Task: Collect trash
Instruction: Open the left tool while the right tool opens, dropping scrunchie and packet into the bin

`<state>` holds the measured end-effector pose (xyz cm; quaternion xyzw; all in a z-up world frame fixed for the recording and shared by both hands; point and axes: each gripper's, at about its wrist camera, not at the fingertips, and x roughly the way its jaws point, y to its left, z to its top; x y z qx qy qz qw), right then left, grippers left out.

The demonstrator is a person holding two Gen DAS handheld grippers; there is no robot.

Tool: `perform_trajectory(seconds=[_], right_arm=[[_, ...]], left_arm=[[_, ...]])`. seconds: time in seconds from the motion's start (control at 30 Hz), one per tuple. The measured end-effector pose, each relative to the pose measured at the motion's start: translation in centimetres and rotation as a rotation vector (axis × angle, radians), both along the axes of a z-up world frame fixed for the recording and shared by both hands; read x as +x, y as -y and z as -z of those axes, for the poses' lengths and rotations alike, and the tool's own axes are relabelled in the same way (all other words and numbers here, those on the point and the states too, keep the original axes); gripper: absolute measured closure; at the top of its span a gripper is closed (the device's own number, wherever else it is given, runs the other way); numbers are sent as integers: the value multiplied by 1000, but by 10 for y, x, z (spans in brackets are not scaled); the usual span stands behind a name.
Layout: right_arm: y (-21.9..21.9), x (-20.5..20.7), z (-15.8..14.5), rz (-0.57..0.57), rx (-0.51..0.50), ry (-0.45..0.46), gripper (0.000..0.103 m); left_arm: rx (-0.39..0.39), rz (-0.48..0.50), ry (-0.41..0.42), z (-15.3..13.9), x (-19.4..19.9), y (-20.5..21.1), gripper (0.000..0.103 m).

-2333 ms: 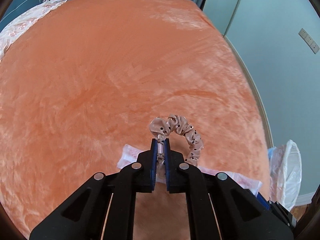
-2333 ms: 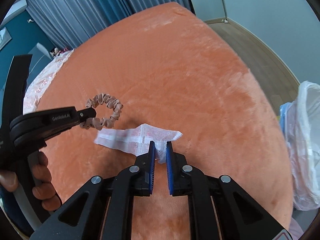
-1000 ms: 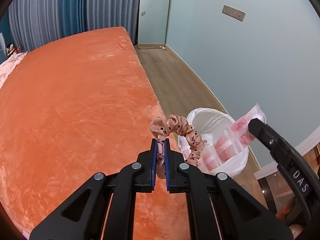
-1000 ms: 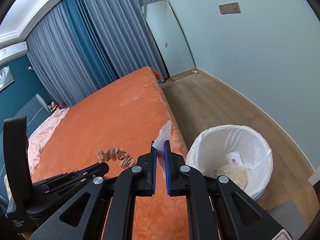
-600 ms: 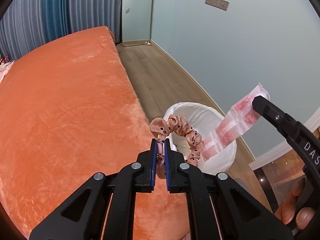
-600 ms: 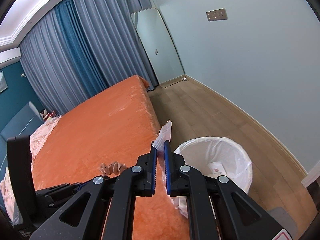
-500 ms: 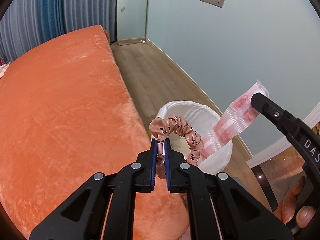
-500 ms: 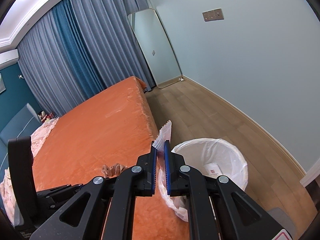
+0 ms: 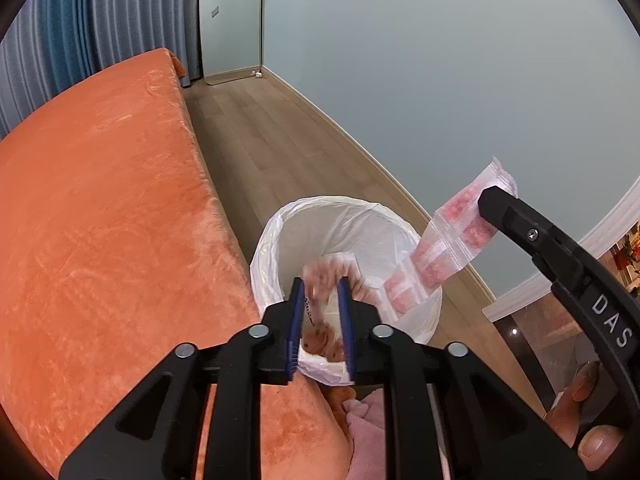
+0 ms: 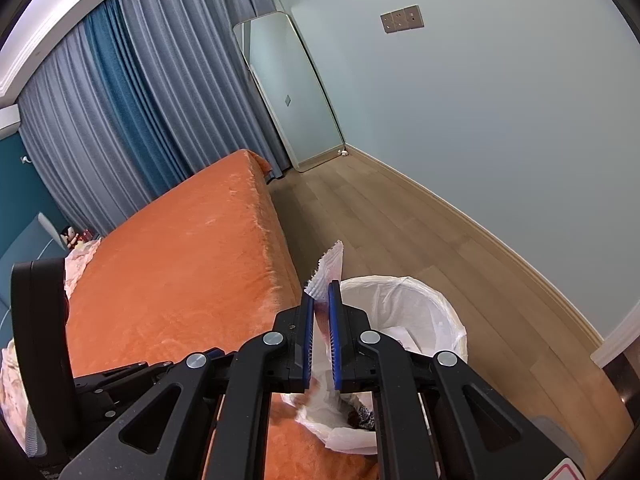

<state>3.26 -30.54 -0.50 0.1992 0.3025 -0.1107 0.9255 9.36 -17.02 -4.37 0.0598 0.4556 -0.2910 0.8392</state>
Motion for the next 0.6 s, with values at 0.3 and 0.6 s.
perform_trajectory(seconds=[0.3,0.6], right_arm=[[1,11,10,-5,5,-25,96],[-5,23,19,-13,3,-57,92]], left_arm=[[-6,-4,2,2,4,5,62],[-18,-46,-16,7,14,-14,60]])
